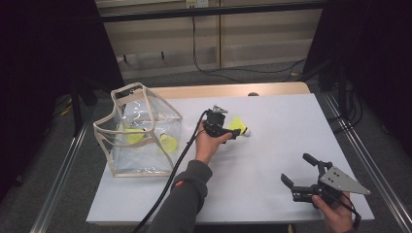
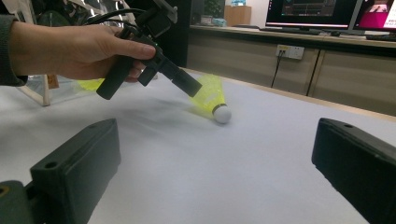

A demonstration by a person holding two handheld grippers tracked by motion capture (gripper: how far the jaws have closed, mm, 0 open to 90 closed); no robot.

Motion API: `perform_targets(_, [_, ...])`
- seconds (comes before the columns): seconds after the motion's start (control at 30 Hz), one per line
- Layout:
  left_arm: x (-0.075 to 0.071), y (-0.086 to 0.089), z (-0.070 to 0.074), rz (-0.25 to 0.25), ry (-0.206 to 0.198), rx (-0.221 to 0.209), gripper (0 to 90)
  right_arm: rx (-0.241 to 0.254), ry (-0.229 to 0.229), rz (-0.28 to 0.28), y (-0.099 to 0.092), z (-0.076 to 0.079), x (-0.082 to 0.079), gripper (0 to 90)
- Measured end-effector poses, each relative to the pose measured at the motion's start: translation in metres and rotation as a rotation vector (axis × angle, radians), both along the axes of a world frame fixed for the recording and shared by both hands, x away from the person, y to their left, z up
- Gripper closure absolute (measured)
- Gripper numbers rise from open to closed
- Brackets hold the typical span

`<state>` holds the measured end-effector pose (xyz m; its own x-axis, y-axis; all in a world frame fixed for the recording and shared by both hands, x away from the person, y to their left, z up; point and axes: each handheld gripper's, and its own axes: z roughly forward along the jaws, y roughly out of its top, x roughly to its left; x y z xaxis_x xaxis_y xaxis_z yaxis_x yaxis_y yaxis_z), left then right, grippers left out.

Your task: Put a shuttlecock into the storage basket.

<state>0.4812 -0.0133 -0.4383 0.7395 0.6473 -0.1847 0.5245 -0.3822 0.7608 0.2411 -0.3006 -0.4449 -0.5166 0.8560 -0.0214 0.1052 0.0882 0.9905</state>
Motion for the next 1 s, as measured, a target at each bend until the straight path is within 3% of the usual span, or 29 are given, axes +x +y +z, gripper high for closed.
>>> perform_targets(0.5, [0.001,-0.007,-0.008,-0.043,-0.002,0.013,36.6,-0.001,-0.001,0.000,-0.001,0.000,0.000,1.2])
perform_targets(0.73, [-0.003,-0.010,-0.008,-0.088,0.006,-0.001,48.6,-0.001,-0.003,-0.004,-0.002,0.000,-0.001,1.2])
perform_targets(1.0, [-0.007,-0.017,-0.008,-0.112,0.016,-0.035,54.7,-0.002,0.000,-0.003,-0.001,0.000,-0.001,1.1])
